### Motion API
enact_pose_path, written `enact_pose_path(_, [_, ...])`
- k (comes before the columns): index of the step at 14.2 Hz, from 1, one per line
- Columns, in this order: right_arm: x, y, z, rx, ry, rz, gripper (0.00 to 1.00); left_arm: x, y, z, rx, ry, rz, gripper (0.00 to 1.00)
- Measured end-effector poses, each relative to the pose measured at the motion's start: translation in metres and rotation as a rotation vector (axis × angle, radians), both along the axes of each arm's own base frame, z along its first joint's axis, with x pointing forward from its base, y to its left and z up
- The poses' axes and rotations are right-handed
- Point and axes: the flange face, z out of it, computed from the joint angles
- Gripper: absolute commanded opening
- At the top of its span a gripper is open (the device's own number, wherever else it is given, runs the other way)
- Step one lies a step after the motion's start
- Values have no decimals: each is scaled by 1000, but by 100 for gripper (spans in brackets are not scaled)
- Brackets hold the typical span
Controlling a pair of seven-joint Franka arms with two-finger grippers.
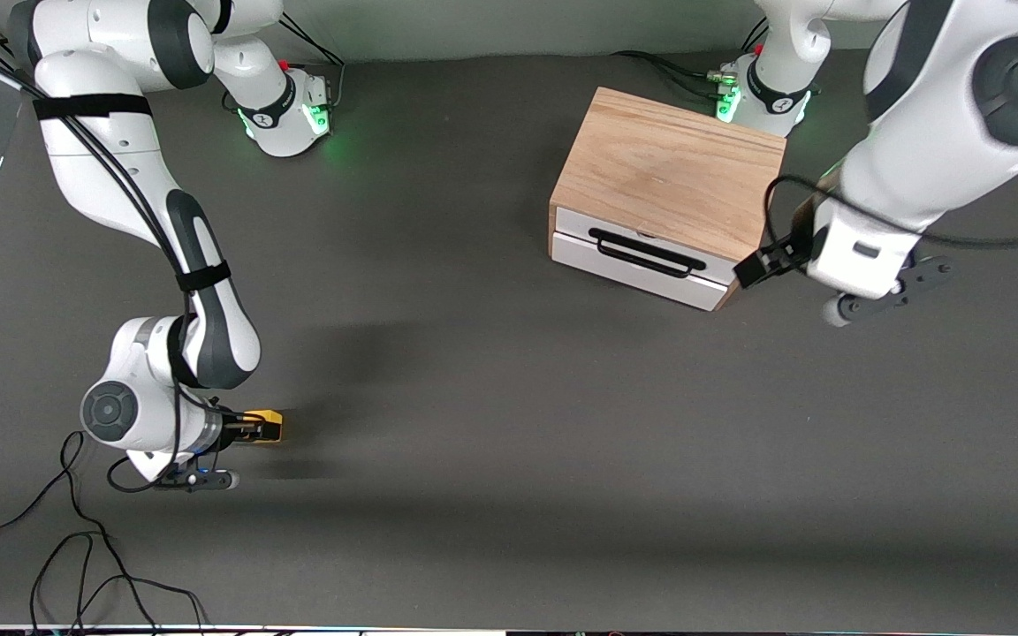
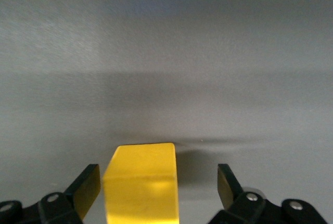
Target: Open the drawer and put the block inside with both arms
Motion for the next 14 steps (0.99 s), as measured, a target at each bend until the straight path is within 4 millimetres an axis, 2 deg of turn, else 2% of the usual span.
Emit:
enact_pose_path(4, [-11,-2,-19,-4,-10,-2,99,9,-30,-63,90,103,320,99])
enact_pose_path(5, [-12,-2,-21,-4,-11,-3,55,7,-42,-78,115,124,371,99])
enact_pose_path(6, [-13,-2,-20,-4,-13,-2,2,5,-54,-92,138,141,414,99])
enact_pose_path(10, [-7,2,1,1,-43,4,0,-8,-84,-138,197,167,525,99])
enact_pose_path(12, [-1,3,21,7,-44,3,0,-15,-85,-156,215,179,542,99])
enact_pose_path(14, [7,5,51,14,-36,5,0,-18,-84,-170,222,181,559,99])
